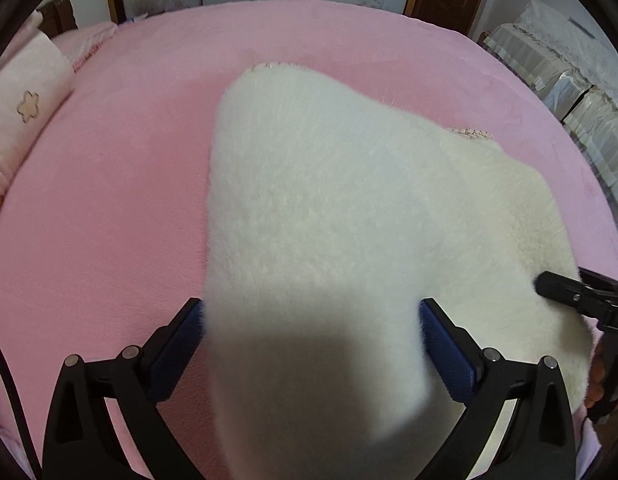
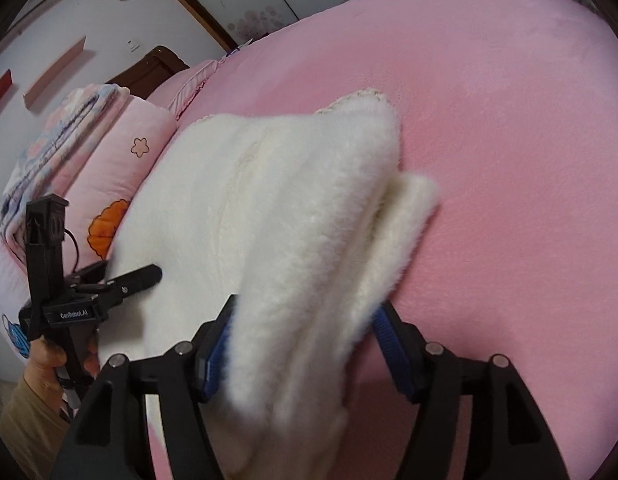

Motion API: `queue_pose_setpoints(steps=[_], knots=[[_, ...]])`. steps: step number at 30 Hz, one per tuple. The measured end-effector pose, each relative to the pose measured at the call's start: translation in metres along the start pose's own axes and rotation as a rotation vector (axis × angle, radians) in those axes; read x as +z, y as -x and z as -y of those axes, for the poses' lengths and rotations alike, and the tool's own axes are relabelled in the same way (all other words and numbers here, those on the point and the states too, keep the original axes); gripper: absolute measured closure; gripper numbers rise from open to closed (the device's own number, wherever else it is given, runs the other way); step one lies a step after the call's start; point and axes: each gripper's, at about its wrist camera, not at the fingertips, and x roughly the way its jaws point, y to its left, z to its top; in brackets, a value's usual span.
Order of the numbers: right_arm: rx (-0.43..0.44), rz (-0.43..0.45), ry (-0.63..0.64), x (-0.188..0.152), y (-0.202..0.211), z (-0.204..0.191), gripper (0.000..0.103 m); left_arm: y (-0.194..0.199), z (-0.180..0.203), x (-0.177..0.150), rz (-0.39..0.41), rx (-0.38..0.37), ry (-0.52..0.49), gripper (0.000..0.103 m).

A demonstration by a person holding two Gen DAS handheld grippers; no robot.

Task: Fold large clothes
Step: 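Release the folded bundle onto the bed and pull both tools back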

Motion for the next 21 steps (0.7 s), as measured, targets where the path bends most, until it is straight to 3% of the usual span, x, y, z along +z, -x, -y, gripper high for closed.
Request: queue_pose_setpoints(steps=[5, 11, 21], knots=[[-0.101, 0.039, 0.049, -0.004, 0.029, -0.01, 0.039, 0.028, 0.022, -0.004, 0.043, 0.09, -0.047, 0.0], [-0.255, 0.081, 0.086, -0.018, 0.072, -0.022, 0.039, 0.084, 0.04, -0.021, 0.117, 0.083, -0.003, 0.0], [-0.305, 0.128, 0.121, -0.045, 0.156, -0.055, 0.039, 0.196, 0.082, -0.072, 0.186, 0.094, -0.034, 0.0]])
